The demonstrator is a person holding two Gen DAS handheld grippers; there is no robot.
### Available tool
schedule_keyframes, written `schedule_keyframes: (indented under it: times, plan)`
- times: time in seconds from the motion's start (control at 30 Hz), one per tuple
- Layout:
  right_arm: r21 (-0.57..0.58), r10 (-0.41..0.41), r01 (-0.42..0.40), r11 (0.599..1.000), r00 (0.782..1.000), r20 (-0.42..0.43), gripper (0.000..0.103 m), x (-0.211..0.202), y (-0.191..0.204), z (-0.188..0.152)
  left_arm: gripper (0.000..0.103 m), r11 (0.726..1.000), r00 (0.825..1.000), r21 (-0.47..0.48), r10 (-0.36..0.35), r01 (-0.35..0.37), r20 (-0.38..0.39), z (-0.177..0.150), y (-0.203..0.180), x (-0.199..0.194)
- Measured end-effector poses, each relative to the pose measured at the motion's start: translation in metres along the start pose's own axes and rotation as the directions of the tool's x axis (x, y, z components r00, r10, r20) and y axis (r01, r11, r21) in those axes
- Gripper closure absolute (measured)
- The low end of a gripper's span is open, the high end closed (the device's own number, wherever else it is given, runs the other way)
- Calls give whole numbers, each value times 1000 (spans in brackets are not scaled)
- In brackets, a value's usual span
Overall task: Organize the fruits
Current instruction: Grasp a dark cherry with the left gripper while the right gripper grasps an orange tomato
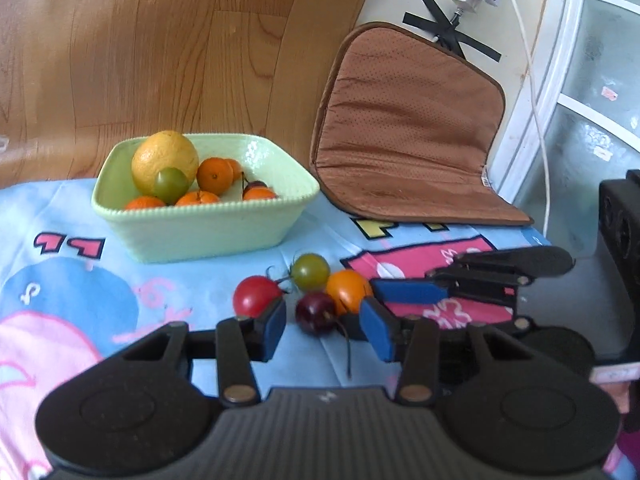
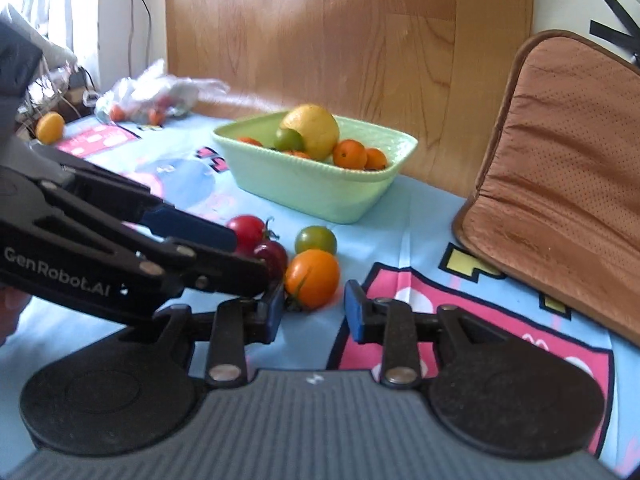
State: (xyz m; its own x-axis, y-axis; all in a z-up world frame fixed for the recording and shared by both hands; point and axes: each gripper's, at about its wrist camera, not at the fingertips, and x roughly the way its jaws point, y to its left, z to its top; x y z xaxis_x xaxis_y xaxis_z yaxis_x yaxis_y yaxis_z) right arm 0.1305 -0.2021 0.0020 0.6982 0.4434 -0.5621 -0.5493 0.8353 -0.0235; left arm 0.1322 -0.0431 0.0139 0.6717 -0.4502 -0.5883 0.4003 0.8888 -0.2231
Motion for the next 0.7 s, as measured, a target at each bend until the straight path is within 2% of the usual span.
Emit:
schedule_keyframes:
  times: [0.03, 0.2, 0.27, 0.33, 0.4, 0.5, 0.6, 0.7]
  plan:
    - [4, 6, -6, 1000, 1000, 1, 72, -1, -2, 0, 61, 1000, 1000, -7, -6, 6, -5, 2, 1, 2]
    - [-19, -55, 55, 998, 998, -16, 72, -13, -6, -6, 61, 1000, 999, 12, 6, -6, -33, 1, -2, 17]
    - [-3, -38, 38, 999, 999, -18, 72, -18, -11, -10, 69, 999, 1000, 25, 20, -20, -20, -3, -4, 19]
    - [9, -29, 29, 1000, 1000, -7, 71, -18, -14, -13, 77, 999, 999, 35, 40, -39, -15, -4, -5, 19]
    - [16, -30, 30, 999, 1000, -3, 70, -15, -13, -12, 77, 999, 999, 19, 31, -31, -16, -5, -3, 17]
    - [20, -26, 26, 999, 1000, 0, 63, -10, -9, -9, 77, 999, 999, 14, 48, -48, -6, -9, -2, 8]
    - [35, 8, -8, 999, 1000, -3, 78, -11, -6, -8, 77, 999, 999, -12, 35, -35, -9, -18, 3, -5]
    - [-7, 68, -68, 998, 998, -7, 78, -17, 12, -11, 77, 1000, 1000, -15, 24, -24, -6, -32, 7, -24]
